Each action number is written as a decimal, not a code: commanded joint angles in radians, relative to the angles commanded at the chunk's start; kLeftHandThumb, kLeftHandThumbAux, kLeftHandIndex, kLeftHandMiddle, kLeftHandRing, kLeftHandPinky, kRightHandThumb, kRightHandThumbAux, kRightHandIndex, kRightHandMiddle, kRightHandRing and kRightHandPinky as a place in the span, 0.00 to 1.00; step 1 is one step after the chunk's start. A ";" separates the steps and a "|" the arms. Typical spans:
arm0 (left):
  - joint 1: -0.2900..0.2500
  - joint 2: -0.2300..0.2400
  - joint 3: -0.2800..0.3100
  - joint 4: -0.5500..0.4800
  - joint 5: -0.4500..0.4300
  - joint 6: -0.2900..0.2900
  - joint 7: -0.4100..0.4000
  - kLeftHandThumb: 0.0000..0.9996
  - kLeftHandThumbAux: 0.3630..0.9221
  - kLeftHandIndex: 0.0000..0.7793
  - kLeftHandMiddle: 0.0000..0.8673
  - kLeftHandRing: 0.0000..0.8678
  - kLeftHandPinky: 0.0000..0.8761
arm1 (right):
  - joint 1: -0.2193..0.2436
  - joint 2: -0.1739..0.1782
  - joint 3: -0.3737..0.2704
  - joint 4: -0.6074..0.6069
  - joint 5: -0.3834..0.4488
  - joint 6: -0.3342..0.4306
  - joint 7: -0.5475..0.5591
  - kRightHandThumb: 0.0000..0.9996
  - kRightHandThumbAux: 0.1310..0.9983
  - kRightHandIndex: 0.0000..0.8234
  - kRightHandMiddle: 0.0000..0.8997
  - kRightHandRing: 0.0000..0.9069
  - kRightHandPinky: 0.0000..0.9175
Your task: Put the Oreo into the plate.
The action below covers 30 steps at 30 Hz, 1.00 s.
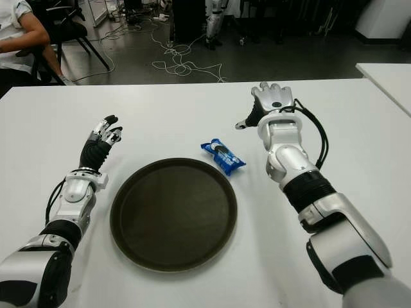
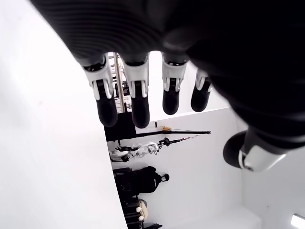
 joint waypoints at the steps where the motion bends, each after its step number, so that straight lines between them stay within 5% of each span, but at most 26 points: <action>1: 0.000 0.000 0.000 0.000 0.001 -0.001 0.002 0.56 0.16 0.08 0.13 0.13 0.18 | 0.001 0.000 -0.003 -0.003 0.001 0.001 0.002 0.01 0.42 0.26 0.27 0.29 0.36; 18: 0.000 -0.003 -0.004 -0.002 0.010 -0.005 0.021 0.55 0.18 0.08 0.12 0.13 0.19 | -0.003 0.033 -0.010 0.046 0.010 -0.031 -0.016 0.02 0.41 0.20 0.22 0.24 0.29; 24: 0.000 -0.008 -0.002 -0.003 0.005 0.000 0.020 0.57 0.18 0.09 0.13 0.13 0.18 | -0.027 0.141 0.009 0.201 0.048 -0.093 -0.082 0.00 0.38 0.17 0.21 0.22 0.24; 30: -0.002 -0.008 0.000 0.001 0.002 0.003 0.018 0.59 0.17 0.08 0.13 0.14 0.19 | -0.039 0.200 0.005 0.289 0.095 -0.135 -0.099 0.00 0.38 0.16 0.20 0.20 0.23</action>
